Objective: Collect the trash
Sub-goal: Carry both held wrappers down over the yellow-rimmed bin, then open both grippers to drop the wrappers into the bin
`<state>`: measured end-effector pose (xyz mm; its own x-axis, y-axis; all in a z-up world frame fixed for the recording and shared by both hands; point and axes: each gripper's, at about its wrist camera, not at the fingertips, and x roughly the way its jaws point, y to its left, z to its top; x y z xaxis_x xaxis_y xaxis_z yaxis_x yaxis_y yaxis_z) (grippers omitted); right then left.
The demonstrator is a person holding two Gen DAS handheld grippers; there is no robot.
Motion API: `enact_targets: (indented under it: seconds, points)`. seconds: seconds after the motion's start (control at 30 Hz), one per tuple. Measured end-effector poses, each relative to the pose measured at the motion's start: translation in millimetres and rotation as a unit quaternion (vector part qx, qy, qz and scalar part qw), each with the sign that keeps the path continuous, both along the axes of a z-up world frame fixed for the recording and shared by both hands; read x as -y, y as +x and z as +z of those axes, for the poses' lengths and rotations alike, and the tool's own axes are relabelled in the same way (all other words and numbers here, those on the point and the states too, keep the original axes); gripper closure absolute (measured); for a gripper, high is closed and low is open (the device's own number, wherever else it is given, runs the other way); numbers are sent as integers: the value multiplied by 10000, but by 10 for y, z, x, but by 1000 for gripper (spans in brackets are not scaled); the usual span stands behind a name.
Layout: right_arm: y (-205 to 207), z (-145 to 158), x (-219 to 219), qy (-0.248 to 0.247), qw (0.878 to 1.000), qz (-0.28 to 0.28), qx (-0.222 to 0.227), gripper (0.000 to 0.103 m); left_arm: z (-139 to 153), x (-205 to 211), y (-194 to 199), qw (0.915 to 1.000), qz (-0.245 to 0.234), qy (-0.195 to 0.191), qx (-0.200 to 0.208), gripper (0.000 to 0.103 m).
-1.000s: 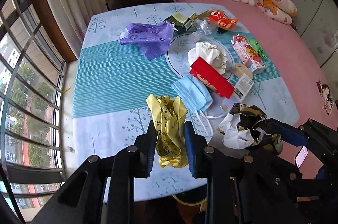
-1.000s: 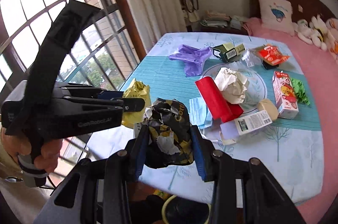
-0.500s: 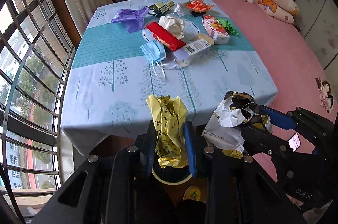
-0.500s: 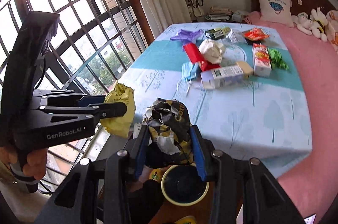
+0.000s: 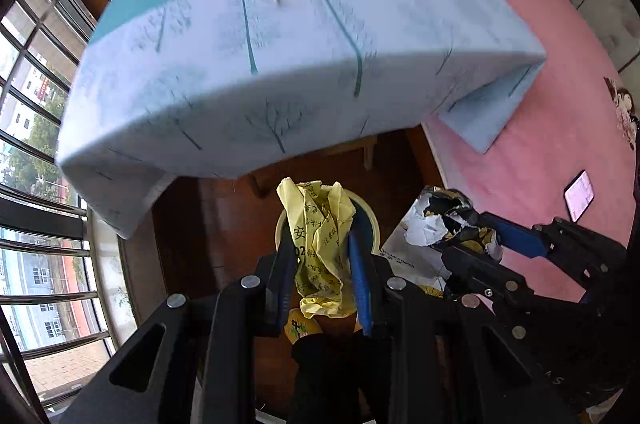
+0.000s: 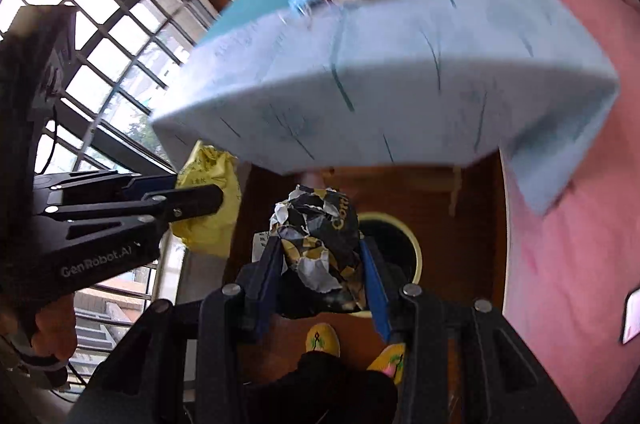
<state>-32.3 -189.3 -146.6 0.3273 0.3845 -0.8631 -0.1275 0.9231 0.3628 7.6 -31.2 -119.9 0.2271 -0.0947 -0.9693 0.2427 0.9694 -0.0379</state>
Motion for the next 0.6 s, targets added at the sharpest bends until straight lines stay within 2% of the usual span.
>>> enact_targets:
  seconds: [0.33, 0.5, 0.6]
  points:
    - [-77, -1442, 48, -299, 9939, -787, -712, 63, -1319, 9, 59, 9990, -202, 202, -333, 78]
    - [12, -2026, 57, -288, 9903, -1023, -899, 63, -1880, -2, 191, 9989, -197, 60, -413, 76]
    - [60, -2312, 62, -284, 9881, -1133, -1005, 60, -2162, 0, 250, 9988, -228, 36, -439, 69]
